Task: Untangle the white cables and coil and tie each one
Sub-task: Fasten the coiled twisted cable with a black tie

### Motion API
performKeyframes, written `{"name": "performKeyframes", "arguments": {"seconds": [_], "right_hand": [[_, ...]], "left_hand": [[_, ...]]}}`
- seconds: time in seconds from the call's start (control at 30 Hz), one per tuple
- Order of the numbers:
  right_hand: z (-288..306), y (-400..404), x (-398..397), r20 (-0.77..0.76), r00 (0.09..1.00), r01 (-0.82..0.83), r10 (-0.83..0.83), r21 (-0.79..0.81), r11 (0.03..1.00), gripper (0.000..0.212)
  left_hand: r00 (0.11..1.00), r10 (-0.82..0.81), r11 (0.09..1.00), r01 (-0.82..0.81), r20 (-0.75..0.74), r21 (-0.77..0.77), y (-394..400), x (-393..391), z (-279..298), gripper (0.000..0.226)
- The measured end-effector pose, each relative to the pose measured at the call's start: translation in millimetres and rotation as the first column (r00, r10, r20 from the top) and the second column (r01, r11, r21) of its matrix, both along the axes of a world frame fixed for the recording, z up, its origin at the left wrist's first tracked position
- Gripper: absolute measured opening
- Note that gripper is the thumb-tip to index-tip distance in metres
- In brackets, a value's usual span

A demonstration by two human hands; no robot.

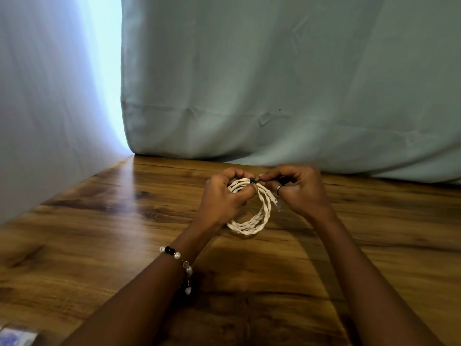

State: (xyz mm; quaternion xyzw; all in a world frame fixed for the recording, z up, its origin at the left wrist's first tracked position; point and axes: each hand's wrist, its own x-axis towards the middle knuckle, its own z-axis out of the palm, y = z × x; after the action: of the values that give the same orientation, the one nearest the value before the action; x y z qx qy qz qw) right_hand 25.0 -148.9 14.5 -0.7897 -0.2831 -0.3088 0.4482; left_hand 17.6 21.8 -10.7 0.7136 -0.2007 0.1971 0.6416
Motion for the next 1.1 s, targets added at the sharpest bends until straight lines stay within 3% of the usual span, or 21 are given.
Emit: {"name": "performKeyframes", "arguments": {"seconds": [0.17,0.4,0.53,0.7,0.83,0.93,1.1], "right_hand": [[3.4,-3.0,-0.4,0.249,0.966,0.113,-0.069,-0.167,0.979,0.011],[2.8,-5.0,-1.0,0.229,0.973,0.08,-0.027,-0.23,0.97,0.011],[2.6,-1.7,-0.4,0.16,0.987,0.01,0.012,-0.135,0.991,0.013],[4.1,-3.4,0.0,-0.06,0.982,-0.172,0.178,0.085,0.981,0.019],[4.0,-5.4,-2.3,-0.116,0.963,-0.214,0.244,0.223,0.951,0.02],[3.3,-8.0,-1.6,-0.094,0.983,-0.147,0.158,0.11,0.983,0.02],[4.2,-6.9,1.4,0.186,0.982,0.05,-0.014,-0.189,0.981,0.02]], "left_hand": [[0.999,0.032,0.999,-0.032,0.02,0.028,0.7,0.9,-0.5,0.018],[0.996,0.052,0.993,-0.06,0.079,0.104,2.2,2.4,-4.2,0.018],[0.993,0.054,0.985,-0.069,0.1,0.156,0.7,2.9,-5.9,0.022],[0.998,0.019,0.996,-0.024,0.055,0.089,1.9,2.0,-4.1,0.02],[0.999,-0.033,0.999,0.033,0.013,0.011,0.4,-0.8,-0.8,0.019],[1.0,-0.023,1.0,0.023,0.015,0.01,-0.3,-0.7,-0.9,0.02],[0.999,0.035,0.999,-0.035,0.024,-0.003,1.8,3.7,-2.7,0.018]]}}
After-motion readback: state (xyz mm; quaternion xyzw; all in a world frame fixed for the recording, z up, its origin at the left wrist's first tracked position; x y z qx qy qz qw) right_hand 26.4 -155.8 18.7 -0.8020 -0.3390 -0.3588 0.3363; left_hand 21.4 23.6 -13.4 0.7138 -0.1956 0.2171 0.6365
